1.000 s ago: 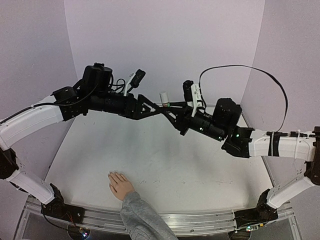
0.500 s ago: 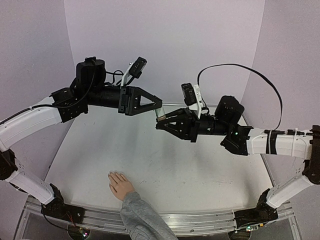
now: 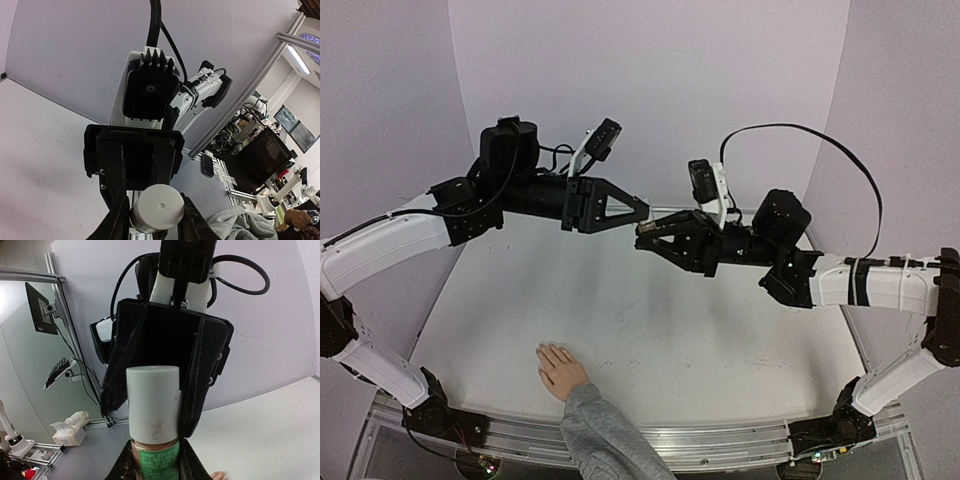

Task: Paint the nails

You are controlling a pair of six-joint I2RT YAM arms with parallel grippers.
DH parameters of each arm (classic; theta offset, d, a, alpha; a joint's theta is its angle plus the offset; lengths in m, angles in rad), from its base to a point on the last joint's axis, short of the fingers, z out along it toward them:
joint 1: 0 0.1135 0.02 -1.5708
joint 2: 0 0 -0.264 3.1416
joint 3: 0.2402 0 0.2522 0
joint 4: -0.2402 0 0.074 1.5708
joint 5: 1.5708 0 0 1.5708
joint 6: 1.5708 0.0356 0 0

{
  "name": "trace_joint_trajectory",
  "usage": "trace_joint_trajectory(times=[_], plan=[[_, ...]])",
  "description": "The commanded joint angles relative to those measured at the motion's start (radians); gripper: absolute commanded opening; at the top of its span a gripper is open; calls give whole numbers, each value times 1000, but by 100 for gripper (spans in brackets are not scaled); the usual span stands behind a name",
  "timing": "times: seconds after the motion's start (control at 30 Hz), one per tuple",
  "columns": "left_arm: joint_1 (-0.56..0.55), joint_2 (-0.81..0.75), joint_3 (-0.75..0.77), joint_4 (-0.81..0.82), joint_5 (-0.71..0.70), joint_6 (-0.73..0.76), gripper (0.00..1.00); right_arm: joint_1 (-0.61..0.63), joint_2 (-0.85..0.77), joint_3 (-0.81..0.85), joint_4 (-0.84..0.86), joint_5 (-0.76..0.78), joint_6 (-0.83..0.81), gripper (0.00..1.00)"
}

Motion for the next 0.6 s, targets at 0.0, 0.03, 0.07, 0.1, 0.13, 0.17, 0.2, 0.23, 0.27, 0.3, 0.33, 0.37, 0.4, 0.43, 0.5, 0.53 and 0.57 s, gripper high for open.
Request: trace_joint_trajectory(times=[0.0,0.03,0.07,0.1,0.13,0.17,0.2,0.23,0.27,0.3,0.33,0.37,0.4,0.43,0.5,0.53,0.57], plan=[[-6,-13,27,54,-30,20,31,-14,8,39,103,1,15,0],[-6,-12,27,55,-35,21,28,-16,12,39,102,6,15,0],[-6,-11,27,55,-39,21,26,-17,17,39,99,12,15,0],[-6,-9,25,55,-43,23,24,-18,19,40,94,20,10,0],[-7,-7,22,53,-48,26,22,-18,21,42,82,37,-4,0],[-9,-7,19,53,-56,30,19,-18,20,44,60,60,-23,0],[-10,-7,14,50,-69,36,17,-18,18,50,23,89,-53,0],[-15,-9,8,44,-87,43,16,-17,15,55,-18,134,-84,0],[-17,-12,2,37,-115,49,13,-17,9,58,-58,193,-118,0],[-23,-16,-3,17,-161,60,9,-15,4,60,-111,276,-162,0],[-34,-20,-3,-3,-223,79,5,-11,2,66,-172,402,-205,0],[-53,-20,7,-70,-323,100,1,4,2,78,-257,583,-245,0],[-70,-12,25,-131,-432,114,0,29,8,100,-327,819,-276,0],[-86,3,51,-185,-533,116,0,49,20,113,-381,1032,-293,0],[-95,42,91,-269,-651,81,0,83,43,130,-428,1312,-316,0],[-95,58,103,-295,-694,58,0,98,52,137,-422,1370,-341,0],[-95,70,109,-312,-717,35,0,114,61,148,-412,1412,-368,0]])
